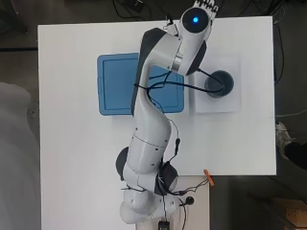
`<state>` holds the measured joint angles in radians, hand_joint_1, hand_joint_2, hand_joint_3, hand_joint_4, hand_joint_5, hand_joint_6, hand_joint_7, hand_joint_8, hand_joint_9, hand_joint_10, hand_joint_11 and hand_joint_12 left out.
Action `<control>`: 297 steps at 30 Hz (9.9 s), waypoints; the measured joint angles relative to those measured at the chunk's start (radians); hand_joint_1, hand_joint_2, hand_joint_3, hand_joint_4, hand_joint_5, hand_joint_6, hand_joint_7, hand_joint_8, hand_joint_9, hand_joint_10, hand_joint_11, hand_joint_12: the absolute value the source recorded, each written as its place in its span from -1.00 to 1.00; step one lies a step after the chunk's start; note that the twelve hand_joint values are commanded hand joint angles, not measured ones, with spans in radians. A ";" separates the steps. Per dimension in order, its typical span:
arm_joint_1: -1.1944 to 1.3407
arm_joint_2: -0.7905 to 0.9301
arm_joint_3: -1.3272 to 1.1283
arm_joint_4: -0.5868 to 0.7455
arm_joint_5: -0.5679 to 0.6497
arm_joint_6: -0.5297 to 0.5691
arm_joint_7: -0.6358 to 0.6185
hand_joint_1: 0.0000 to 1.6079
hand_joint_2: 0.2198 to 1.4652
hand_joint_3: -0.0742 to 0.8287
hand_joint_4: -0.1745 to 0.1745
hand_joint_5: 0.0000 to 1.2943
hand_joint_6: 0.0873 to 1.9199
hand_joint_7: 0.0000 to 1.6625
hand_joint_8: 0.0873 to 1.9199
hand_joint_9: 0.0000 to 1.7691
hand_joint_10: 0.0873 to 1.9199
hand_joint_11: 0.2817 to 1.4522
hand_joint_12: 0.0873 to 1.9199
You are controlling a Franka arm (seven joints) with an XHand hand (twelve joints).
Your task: Teleoperate dual arm-hand system to remove items from a box
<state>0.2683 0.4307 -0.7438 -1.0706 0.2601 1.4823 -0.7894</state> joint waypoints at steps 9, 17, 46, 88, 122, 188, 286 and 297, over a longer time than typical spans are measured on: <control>0.024 -0.043 0.027 -0.079 0.022 0.036 -0.042 -1.00 0.00 -0.86 0.21 -0.68 -1.00 -0.74 -1.00 -0.66 -1.00 -0.71 -1.00; 0.060 -0.128 0.042 -0.275 0.032 0.081 -0.083 -1.00 0.04 -0.83 0.07 -0.73 -1.00 -0.76 -1.00 -0.68 -1.00 -0.75 -1.00; 0.322 -0.427 -0.267 -0.713 -0.108 0.196 0.168 -1.00 0.08 -0.82 0.02 -0.70 -1.00 -0.72 -1.00 -0.67 -1.00 -0.76 -1.00; 0.959 -0.934 -0.731 -0.958 -0.474 0.286 0.777 -1.00 0.09 -0.83 0.02 -0.65 -1.00 -0.58 -1.00 -0.56 -1.00 -0.73 -1.00; 1.194 -1.103 -0.983 -0.929 -0.587 0.256 0.757 -0.98 0.08 -0.83 0.09 -0.58 -1.00 -0.62 -1.00 -0.57 -1.00 -0.71 -1.00; 1.271 -1.215 -0.866 -0.831 -0.569 0.161 0.652 0.18 0.57 -0.84 1.00 0.24 0.28 0.36 1.00 0.60 0.98 0.19 0.86; 1.612 -1.299 -0.826 -0.838 -0.920 -0.034 0.614 -0.80 0.17 -0.87 -0.08 -0.48 -1.00 -0.53 -1.00 -0.50 -1.00 -0.68 -1.00; 1.686 -1.313 -0.894 -0.833 -0.914 0.002 0.508 -0.75 0.13 -0.86 -0.04 -0.49 -1.00 -0.55 -1.00 -0.50 -1.00 -0.69 -1.00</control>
<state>1.9539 -0.8826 -1.6378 -1.9032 -0.6542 1.4846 -0.2813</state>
